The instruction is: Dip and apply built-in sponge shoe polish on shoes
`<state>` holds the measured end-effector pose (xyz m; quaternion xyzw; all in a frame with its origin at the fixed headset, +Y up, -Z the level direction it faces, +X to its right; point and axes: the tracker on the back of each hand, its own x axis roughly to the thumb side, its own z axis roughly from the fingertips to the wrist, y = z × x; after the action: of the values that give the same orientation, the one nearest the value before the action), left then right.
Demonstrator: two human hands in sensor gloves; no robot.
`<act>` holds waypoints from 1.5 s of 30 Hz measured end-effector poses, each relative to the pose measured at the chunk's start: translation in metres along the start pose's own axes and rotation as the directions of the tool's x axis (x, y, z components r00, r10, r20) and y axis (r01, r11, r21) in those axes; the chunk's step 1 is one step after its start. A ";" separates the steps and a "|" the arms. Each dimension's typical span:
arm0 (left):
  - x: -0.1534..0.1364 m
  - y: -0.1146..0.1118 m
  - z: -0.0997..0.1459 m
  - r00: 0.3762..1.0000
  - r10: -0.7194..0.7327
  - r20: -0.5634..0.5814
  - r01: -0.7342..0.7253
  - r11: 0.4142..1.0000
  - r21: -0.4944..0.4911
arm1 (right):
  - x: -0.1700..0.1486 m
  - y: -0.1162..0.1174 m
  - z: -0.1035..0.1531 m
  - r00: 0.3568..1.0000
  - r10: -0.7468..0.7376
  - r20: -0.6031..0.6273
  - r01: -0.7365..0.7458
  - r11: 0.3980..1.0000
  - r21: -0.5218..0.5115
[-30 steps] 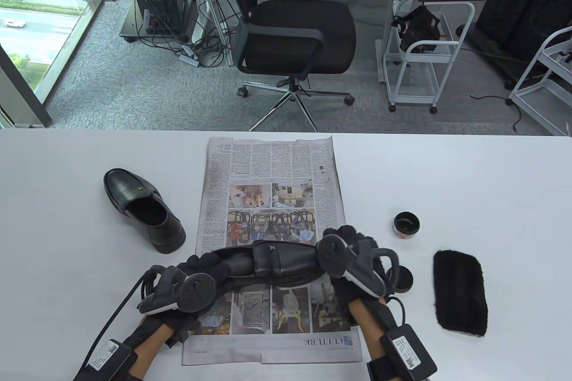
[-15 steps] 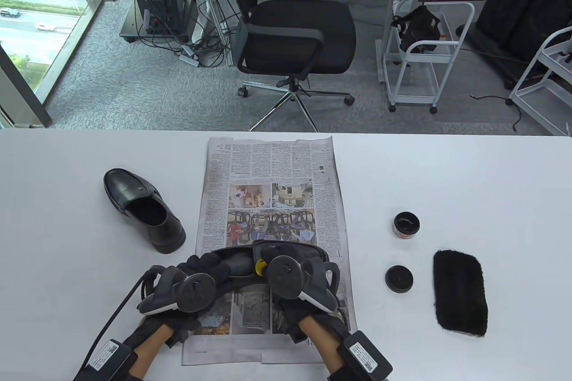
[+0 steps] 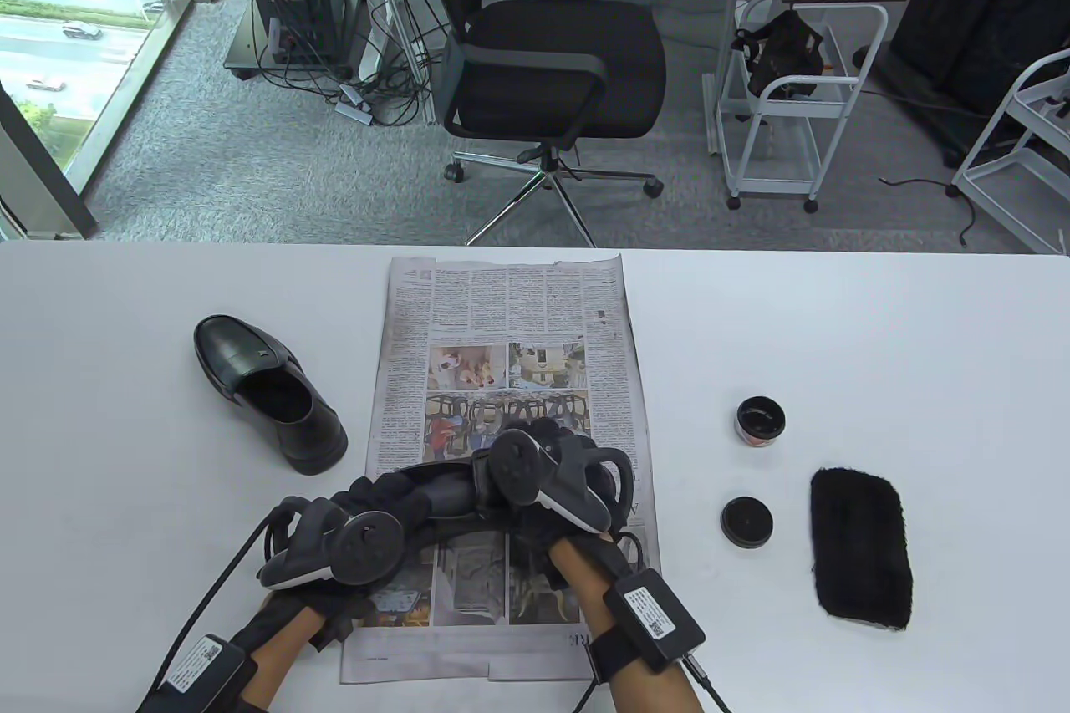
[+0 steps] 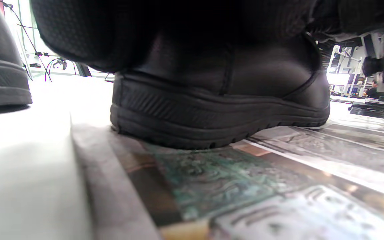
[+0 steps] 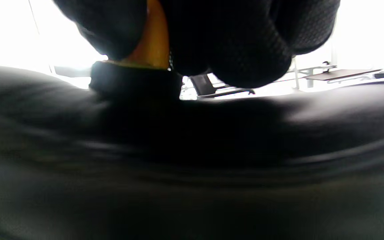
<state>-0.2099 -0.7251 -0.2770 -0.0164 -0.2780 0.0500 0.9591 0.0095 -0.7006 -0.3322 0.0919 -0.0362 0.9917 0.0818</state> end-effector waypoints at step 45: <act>0.001 0.000 -0.001 1.000 -0.007 -0.008 0.007 1.000 0.000 | -0.024 -0.012 0.039 0.992 0.065 -0.104 -0.052 0.991 0.124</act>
<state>-0.2086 -0.7254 -0.2768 -0.0158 -0.2744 0.0465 0.9604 0.0419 -0.6960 -0.2982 0.0417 0.0258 0.9976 0.0488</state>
